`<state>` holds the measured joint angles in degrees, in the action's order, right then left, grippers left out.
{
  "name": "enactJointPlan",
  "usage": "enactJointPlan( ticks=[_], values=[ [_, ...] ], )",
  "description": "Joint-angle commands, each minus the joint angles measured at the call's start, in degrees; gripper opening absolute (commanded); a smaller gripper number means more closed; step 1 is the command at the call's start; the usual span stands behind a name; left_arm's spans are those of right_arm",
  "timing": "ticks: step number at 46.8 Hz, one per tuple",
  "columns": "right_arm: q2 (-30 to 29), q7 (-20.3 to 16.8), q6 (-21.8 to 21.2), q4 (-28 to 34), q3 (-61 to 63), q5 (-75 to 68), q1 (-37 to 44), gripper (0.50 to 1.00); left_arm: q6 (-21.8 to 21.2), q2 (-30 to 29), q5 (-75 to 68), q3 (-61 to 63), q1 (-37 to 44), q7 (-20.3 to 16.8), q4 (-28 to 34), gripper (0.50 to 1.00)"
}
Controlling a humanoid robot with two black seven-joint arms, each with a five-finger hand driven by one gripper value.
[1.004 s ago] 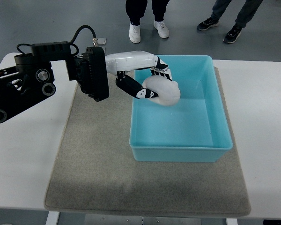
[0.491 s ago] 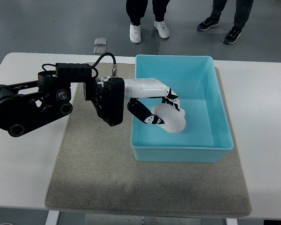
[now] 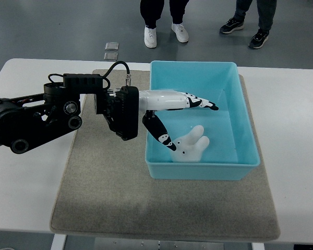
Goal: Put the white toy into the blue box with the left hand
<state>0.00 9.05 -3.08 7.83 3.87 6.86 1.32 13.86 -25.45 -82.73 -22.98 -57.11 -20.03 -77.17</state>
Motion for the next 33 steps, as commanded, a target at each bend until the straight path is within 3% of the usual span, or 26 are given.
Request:
enactJointPlan(
  ticks=[1,6,21,25,33],
  values=[
    [0.0,0.01,0.0,-0.01,0.0,0.08,0.0,0.936,-2.43,-0.12,6.59,-1.53,1.03,-0.01,1.23,0.994],
    [0.0,0.01,0.0,-0.01,0.0,0.0,0.0,0.936,-8.4,-0.56,20.83,-2.86,2.61,-0.01,2.29,0.994],
    [0.0,0.01,-0.08,-0.01,0.0,0.0,0.0,0.936,-18.6,-3.64,66.26,-3.12,5.42,-0.01,6.42,0.994],
    [0.0,0.01,0.0,-0.01,0.0,0.0,0.0,0.936,-20.28,-4.16,76.47,-3.21,6.22,-0.01,7.47,0.994],
    [0.0,0.01,0.0,-0.01,0.0,0.0,0.0,0.936,-19.4,-5.13,87.91,-3.3,8.15,-0.01,8.88,0.994]
  ],
)
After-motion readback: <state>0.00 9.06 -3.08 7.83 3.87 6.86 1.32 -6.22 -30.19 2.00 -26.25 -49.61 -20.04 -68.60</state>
